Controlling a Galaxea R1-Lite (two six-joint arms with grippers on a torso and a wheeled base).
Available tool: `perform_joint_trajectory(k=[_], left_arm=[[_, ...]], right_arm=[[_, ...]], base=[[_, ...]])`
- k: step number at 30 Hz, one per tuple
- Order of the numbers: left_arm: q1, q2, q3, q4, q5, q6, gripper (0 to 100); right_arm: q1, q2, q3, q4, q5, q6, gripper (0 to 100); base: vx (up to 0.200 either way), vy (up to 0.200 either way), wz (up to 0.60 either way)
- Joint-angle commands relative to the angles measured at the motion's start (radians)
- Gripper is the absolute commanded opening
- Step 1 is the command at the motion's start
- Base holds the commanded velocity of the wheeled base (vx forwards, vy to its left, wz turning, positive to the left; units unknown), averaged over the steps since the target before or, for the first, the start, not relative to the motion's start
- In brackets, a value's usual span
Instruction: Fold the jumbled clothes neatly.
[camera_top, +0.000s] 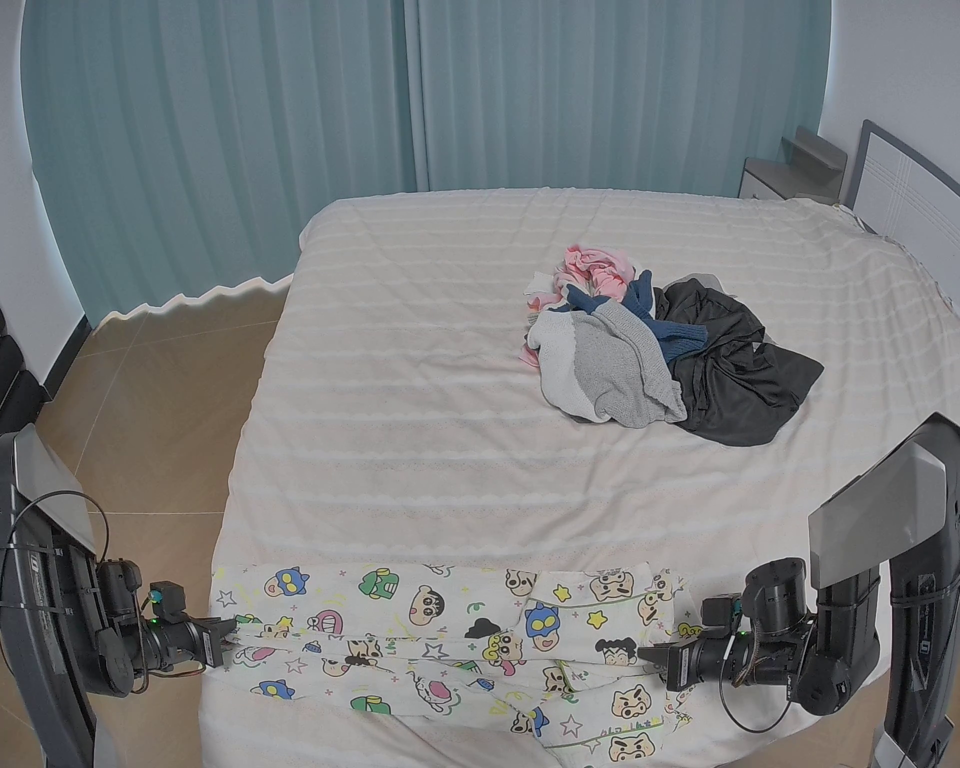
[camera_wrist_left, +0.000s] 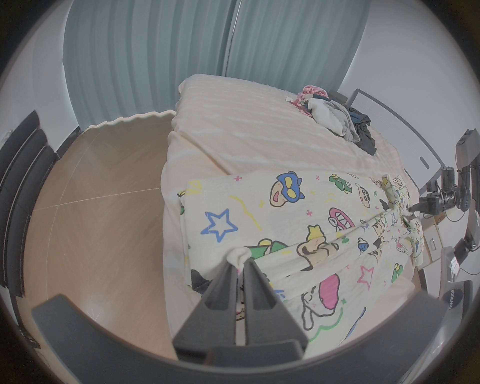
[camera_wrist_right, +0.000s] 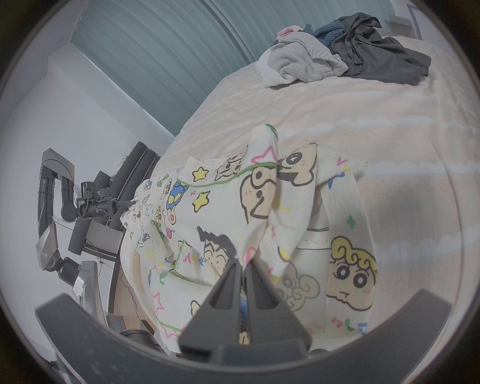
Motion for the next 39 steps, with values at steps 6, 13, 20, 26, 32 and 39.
perform_joint_trajectory(k=[6, 13, 20, 26, 32, 39], left_arm=[[-0.001, 0.016, -0.009, -0.018, 0.001, -0.006, 100], [0.012, -0.027, -0.017, -0.018, -0.001, -0.04, 100], [0.06, -0.142, -0.017, -0.018, -0.002, -0.253, 100], [0.088, -0.176, -0.029, -0.018, 0.016, -0.469, 100], [0.081, -0.303, -0.071, -0.018, 0.024, -0.863, 100], [-0.014, -0.498, -0.054, -0.018, 0.007, -1.295, 100]], right_arm=[[0.002, 0.004, 0.007, 0.0, 0.002, 0.002, 100], [-0.015, -0.064, 0.007, -0.001, -0.001, 0.005, 100], [-0.065, -0.188, 0.047, -0.001, 0.0, 0.005, 100], [-0.088, -0.257, 0.019, 0.0, 0.0, 0.016, 100], [-0.061, -0.208, -0.107, 0.032, -0.023, 0.033, 100], [-0.023, -0.18, -0.292, 0.256, -0.066, 0.094, 100]], base=[[0.0, 0.0, 0.0], [0.0, 0.0, 0.0], [0.0, 0.0, 0.0], [0.0, 0.0, 0.0], [0.0, 0.0, 0.0], [0.0, 0.0, 0.0]])
